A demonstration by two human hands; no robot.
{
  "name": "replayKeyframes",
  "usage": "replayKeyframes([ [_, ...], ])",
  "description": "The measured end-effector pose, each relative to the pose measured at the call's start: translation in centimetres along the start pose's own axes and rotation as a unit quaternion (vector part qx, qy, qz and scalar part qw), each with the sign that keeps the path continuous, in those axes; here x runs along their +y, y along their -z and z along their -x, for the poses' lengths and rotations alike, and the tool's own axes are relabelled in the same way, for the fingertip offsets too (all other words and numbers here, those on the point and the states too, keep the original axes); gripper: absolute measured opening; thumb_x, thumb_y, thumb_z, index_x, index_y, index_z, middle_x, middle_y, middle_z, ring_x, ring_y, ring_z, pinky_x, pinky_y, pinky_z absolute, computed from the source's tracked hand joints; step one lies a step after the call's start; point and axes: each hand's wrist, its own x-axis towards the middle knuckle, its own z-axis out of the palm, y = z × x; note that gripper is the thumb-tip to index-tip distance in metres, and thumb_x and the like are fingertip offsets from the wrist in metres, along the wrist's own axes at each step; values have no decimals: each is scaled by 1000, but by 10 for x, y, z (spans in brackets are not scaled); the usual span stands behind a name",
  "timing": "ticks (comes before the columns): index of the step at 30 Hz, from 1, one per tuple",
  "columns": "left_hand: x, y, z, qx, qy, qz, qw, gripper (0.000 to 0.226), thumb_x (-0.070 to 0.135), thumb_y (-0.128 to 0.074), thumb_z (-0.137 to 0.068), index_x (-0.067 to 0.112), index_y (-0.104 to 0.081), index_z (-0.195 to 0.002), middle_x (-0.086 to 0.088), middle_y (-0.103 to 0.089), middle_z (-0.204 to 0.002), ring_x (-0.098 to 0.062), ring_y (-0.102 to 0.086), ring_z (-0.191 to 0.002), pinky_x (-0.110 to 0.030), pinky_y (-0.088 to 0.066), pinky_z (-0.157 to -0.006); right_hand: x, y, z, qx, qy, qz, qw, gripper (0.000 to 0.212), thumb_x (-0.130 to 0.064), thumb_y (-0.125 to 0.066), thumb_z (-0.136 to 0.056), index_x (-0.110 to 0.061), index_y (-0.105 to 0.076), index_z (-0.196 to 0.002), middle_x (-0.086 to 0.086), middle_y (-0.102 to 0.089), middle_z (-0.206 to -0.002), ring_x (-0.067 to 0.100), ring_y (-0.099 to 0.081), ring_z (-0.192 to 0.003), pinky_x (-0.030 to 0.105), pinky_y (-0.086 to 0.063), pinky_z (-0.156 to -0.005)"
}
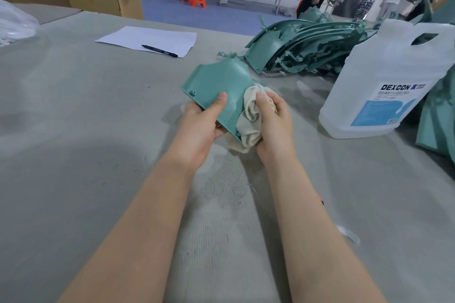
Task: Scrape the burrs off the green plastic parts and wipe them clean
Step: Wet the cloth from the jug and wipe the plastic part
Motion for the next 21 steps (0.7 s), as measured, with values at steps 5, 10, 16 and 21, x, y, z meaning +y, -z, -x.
replayKeyframes([
  [5, 3, 0, 3, -42, -7, -24, 999, 13, 15, -54, -96, 17, -61, -107, -1, -71, -106, -17, -70, -95, -34, -58, -77, 3, 4, -8, 63, 73, 108, 990, 10, -24, -54, -98, -29, -46, -95, -1, -61, -104, 16, -62, -96, 30, -52, -81],
  [10, 2, -6, 7, -89, -31, -93, 991, 12, 17, -56, -96, 21, -64, -104, 1, -73, -105, -17, -69, -99, -34, -57, -79, 5, 14, -23, 146, 55, 89, 984, 14, -27, -46, -101, -15, -48, -106, 4, -60, -105, 20, -62, -100, 36, -51, -90],
  [16, 6, -4, 7, -59, -68, -45, 995, 14, 16, -55, -96, 21, -64, -106, 4, -72, -105, -15, -68, -101, -37, -56, -84, -1, 29, -24, 177, -46, -95, 979, 19, -22, -49, -101, -17, -56, -85, 4, -64, -88, 17, -63, -75, 32, -56, -73],
  [21, 11, -1, 1, 26, -100, 37, 994, 14, 13, -52, -98, 17, -61, -108, -2, -69, -109, -19, -67, -104, -40, -55, -88, -8, 14, -13, 33, -65, -160, 984, 17, -26, -50, -101, -14, -62, -102, 2, -68, -85, 14, -65, -76, 37, -55, -87],
])
